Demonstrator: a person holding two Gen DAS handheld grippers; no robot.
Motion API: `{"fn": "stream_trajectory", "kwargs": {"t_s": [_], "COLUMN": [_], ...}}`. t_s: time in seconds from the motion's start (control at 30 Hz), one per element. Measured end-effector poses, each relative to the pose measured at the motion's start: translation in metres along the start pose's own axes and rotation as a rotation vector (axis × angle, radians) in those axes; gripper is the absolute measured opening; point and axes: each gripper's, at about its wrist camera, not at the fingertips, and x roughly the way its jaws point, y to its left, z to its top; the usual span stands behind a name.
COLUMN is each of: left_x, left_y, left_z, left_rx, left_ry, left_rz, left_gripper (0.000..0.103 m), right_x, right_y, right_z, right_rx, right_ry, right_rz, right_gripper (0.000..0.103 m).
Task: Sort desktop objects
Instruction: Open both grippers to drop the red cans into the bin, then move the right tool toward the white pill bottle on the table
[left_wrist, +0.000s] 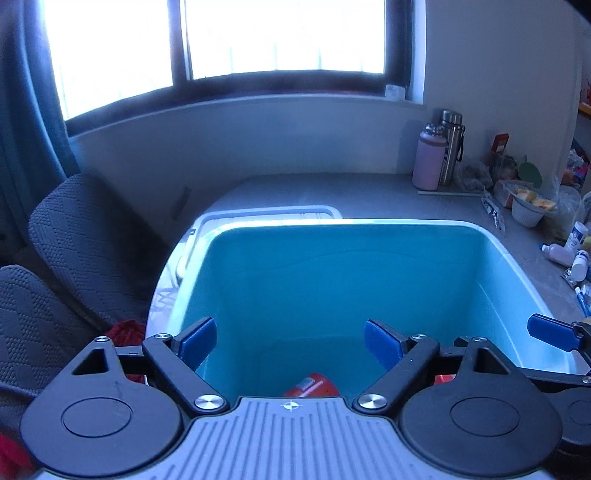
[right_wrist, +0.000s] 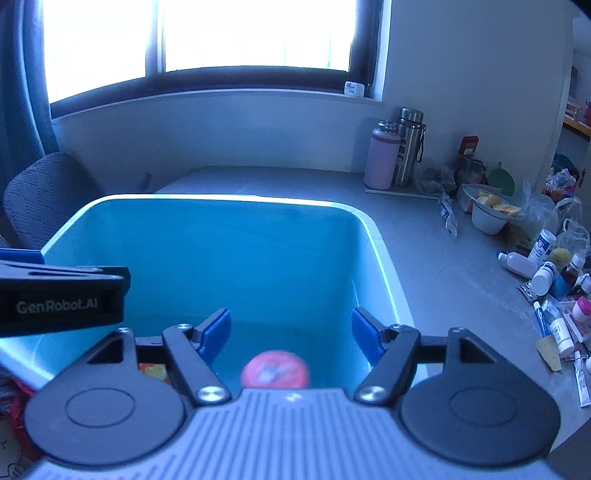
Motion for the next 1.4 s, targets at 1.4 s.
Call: {"fn": "stream_trajectory", "kwargs": {"t_s": [1.4], "left_x": [-0.13], "left_y": [0.053], "left_z": [-0.228], "left_rx": [-0.115], "left_ry": [-0.037], "left_rz": [0.136], "left_gripper": [0.089], "right_x": [-0.11], "right_y": [0.03], "right_z": [-0.188], "right_rx": [-0.001], "right_ry": [-0.169], "right_rz": [0.088], "right_gripper": [0.103]}}
